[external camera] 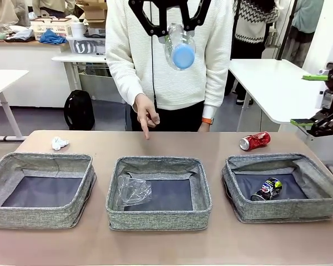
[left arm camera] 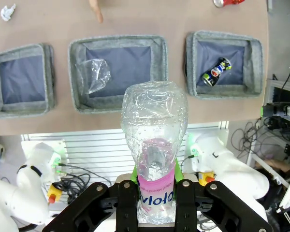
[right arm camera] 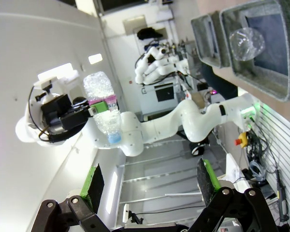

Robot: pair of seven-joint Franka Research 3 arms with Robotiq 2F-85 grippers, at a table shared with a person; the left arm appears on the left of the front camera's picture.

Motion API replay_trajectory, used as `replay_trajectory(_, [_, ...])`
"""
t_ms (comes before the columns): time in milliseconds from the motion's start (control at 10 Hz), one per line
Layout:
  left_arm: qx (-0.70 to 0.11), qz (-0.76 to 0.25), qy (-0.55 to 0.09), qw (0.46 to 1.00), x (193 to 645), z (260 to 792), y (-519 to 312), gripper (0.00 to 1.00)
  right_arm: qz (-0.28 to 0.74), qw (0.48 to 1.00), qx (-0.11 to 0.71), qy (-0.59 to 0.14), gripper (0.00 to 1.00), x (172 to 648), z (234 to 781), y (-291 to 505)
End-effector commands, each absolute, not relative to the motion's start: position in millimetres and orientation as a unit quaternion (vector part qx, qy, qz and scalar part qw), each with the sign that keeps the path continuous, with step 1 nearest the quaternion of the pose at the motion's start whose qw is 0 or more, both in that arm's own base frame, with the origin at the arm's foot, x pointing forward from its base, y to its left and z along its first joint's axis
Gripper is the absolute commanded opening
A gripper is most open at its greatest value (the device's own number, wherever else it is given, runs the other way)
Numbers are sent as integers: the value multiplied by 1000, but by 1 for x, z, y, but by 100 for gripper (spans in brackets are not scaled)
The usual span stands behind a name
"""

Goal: Sort the waste into the appropriate baskets.
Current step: Place the picked waste into the Fabric basket indicated by the person.

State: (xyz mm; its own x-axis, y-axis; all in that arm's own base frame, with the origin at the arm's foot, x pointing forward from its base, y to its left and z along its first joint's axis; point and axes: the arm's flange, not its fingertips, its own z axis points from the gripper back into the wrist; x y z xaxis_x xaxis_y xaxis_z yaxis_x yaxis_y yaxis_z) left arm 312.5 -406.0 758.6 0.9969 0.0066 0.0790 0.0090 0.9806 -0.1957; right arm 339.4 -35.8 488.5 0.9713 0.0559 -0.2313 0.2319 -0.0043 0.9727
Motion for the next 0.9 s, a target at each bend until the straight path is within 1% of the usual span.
replay_trajectory(0, [-107, 7, -34, 994, 309, 762, -405, 23, -62, 694, 710, 99, 100, 339, 490, -35])
replay_trajectory(300, [-96, 1, -46, 994, 312, 753, -406, 23, -62, 694, 710, 99, 100, 339, 490, -35])
replay_trajectory(400, [-94, -13, -55, 994, 310, 714, -400, 23, -62, 694, 710, 99, 100, 339, 490, -35])
replay_trajectory(500, [-92, 6, -70, 993, 312, 675, -395, 23, -62, 694, 710, 99, 100, 339, 490, -35])
replay_trajectory(600, [-107, -7, -63, 992, 314, 639, -393, 23, -62, 694, 710, 99, 100, 339, 490, -35])
replay_trajectory(700, [-111, 0, -78, 991, 318, 607, -392, 23, -62, 694, 710, 99, 100, 339, 490, -35])
replay_trajectory(800, [-110, -14, -77, 991, 322, 578, -394, 23, -62, 694, 710, 99, 100, 339, 490, -35])
